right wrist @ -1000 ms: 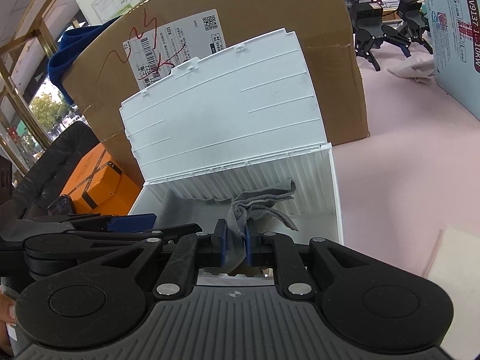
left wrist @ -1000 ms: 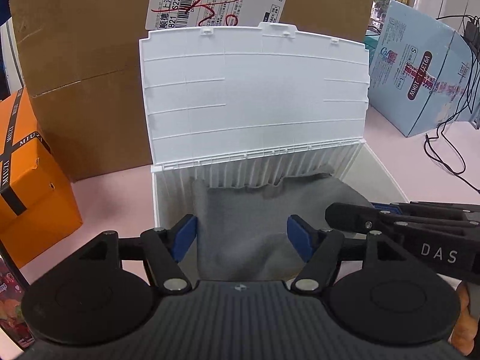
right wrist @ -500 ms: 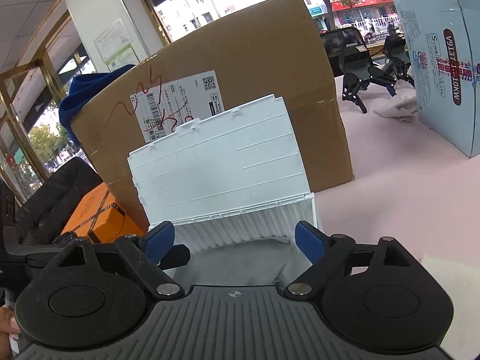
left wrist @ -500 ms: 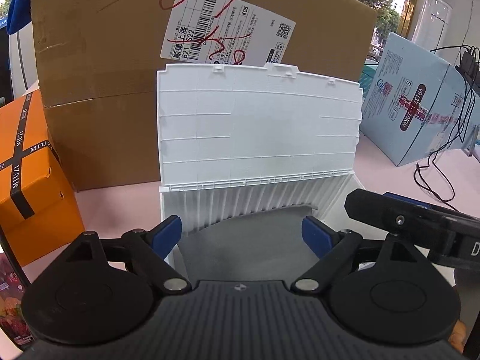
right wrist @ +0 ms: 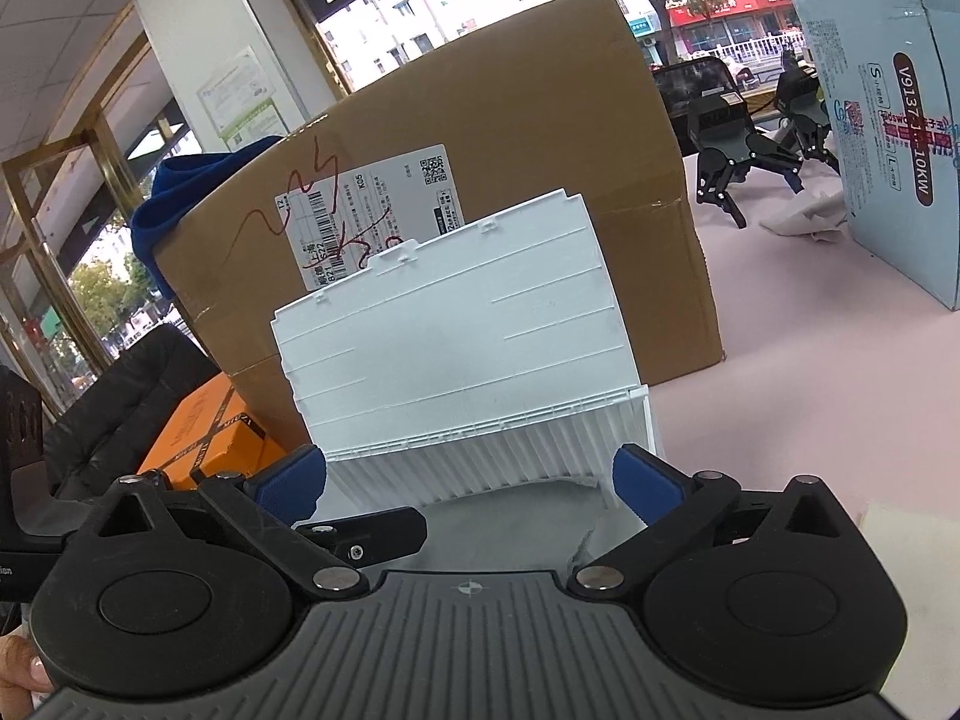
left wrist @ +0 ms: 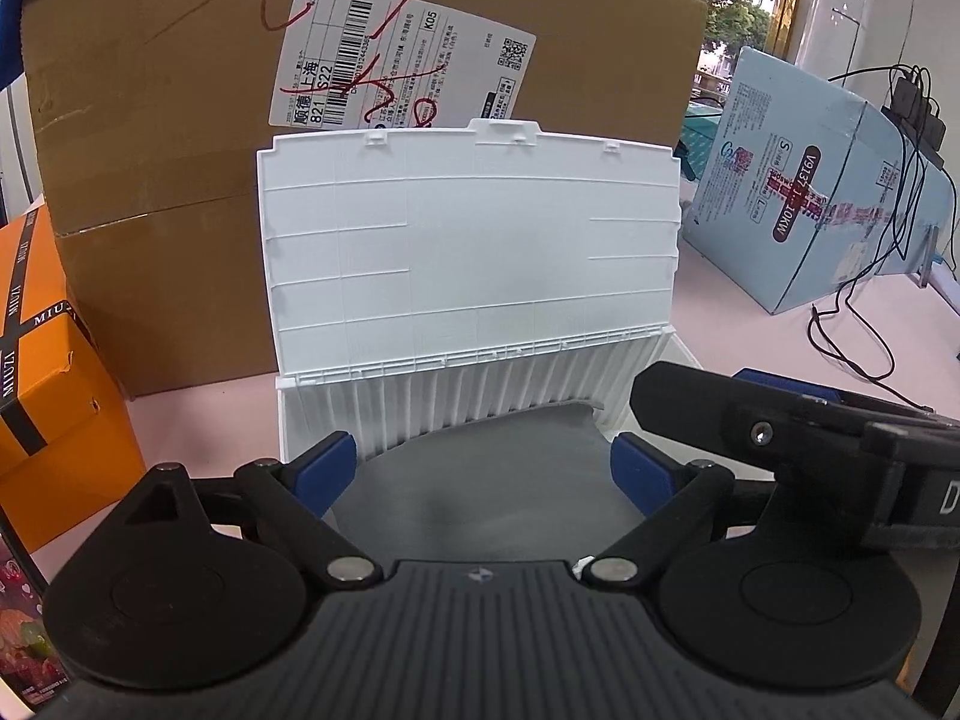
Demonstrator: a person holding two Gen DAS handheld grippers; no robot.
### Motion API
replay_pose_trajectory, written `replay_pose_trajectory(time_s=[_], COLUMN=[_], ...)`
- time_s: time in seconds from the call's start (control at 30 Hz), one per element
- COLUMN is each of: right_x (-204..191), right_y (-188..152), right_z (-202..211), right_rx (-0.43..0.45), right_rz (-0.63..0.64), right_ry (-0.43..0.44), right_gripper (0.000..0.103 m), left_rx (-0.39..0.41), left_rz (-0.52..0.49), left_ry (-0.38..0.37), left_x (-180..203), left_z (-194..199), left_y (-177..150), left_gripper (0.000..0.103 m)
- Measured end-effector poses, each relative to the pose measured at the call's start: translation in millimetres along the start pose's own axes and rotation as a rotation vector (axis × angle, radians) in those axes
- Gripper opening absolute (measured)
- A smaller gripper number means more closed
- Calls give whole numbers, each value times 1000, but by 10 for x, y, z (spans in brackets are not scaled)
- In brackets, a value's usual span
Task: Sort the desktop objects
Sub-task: 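Withdraw the left gripper from the box and move to the white napkin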
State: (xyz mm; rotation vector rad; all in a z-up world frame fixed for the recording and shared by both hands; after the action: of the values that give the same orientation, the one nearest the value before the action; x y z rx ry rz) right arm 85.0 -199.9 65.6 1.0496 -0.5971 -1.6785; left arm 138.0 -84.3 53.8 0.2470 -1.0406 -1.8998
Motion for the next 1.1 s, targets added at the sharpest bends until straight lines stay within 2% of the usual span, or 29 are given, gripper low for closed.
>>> replay_pose_trajectory(time_s=[0.17, 0.3, 0.37, 0.4, 0.47, 0.6, 0.67, 0.9, 1.1], right_x=[1, 2, -10, -20, -47, -123, -152, -163, -118], right_y=[16, 57, 91, 110, 149, 200, 218, 273, 244], right_z=[27, 98, 166, 209, 299, 472, 585, 985, 1131], right_rx=[27, 88, 135, 163, 220, 335, 416, 680, 746], right_rz=[-22, -59, -64, -62, -52, -17, -13, 0, 46], right_ry=[13, 31, 43, 48, 57, 96, 134, 134, 99], right_gripper=[103, 103, 103, 103, 103, 103, 103, 103, 103], left_rx=[46, 157, 232, 264, 319, 369, 426, 644, 691], left_rz=[-6, -42, -66, -75, -93, -125, -116, -34, -40], left_ry=[19, 41, 41, 34, 0, -70, -83, -199, -240], left_x=[22, 113, 189, 230, 328, 515, 560, 596, 689], left_z=[40, 113, 178, 206, 252, 304, 354, 582, 592], left_y=[29, 101, 131, 137, 137, 119, 115, 68, -38], left_gripper=[92, 93, 97, 103, 103, 103, 103, 103, 103])
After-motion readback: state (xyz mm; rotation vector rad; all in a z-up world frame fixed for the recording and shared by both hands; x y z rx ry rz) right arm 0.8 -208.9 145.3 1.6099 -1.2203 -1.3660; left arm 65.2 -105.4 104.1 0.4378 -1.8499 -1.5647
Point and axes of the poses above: each gripper's, at about its wrist camera, not at the fingertips, and z roughly against the way its jaws point, x to its right, y to its top, the point moved 9 cm from there along -z, roughly the way its jaws point, and after that the axes turned 10 degrees about -y, right-handed, at the moved point
